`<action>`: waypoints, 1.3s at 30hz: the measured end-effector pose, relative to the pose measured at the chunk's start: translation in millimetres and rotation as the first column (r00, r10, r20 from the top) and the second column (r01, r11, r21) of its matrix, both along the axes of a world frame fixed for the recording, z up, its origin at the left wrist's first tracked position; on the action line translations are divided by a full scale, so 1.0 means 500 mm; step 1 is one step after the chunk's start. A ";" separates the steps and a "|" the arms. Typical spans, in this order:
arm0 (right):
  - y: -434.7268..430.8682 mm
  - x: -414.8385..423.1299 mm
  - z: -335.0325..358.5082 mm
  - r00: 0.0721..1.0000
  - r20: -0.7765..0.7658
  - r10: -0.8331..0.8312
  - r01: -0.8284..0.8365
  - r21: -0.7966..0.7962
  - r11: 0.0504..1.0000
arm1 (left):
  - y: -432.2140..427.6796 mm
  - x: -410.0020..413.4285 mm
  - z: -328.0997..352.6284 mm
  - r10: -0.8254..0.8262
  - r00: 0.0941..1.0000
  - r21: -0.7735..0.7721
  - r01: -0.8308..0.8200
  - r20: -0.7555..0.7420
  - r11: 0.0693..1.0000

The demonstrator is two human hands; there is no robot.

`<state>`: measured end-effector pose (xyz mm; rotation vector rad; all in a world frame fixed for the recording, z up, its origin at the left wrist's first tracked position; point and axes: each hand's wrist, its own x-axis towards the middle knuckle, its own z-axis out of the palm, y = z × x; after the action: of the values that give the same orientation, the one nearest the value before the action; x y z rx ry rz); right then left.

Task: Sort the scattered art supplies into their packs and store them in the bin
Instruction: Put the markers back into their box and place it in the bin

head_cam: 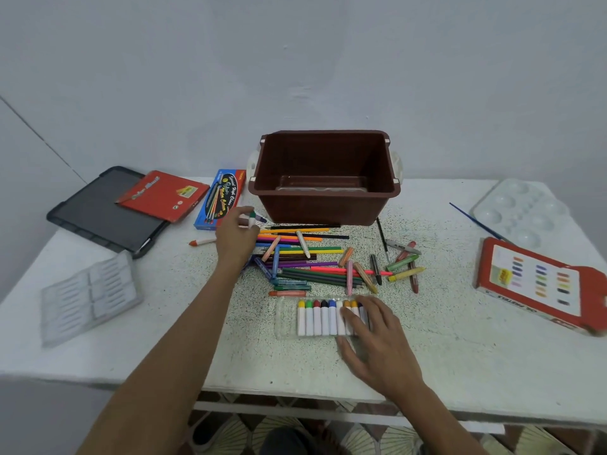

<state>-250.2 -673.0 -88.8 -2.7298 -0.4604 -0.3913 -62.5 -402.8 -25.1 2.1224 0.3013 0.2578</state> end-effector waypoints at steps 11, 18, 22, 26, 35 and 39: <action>0.000 -0.003 0.001 1.000 -0.021 -0.006 0.006 -0.003 1.000 | -0.058 -0.217 -0.004 -0.312 0.943 -0.156 0.293 -0.114 0.943; 0.002 -0.003 0.003 1.000 -0.021 -0.013 0.012 -0.008 1.000 | -0.069 -0.290 -0.048 -0.316 0.942 0.021 0.321 -0.109 0.947; 0.004 -0.004 0.005 1.000 -0.023 -0.013 0.012 -0.013 1.000 | -0.066 -0.297 -0.063 -0.350 0.935 0.204 0.353 -0.055 0.913; 0.006 -0.004 0.009 1.000 -0.019 -0.012 0.012 -0.011 1.000 | -0.053 -0.297 -0.101 -0.420 0.906 0.372 0.371 0.057 0.851; 0.006 -0.006 0.010 1.000 -0.018 -0.020 0.019 -0.038 0.999 | -0.050 -0.304 -0.137 -0.506 0.823 0.697 0.203 0.259 0.688; 0.008 -0.005 0.011 1.000 -0.015 -0.018 0.017 -0.037 0.999 | -0.050 -0.307 -0.139 -0.501 0.824 0.705 0.190 0.264 0.684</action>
<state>-252.5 -669.2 -83.3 -2.7723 -0.4447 -0.3702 -216.1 -427.9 -94.4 2.6624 -0.5716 0.6803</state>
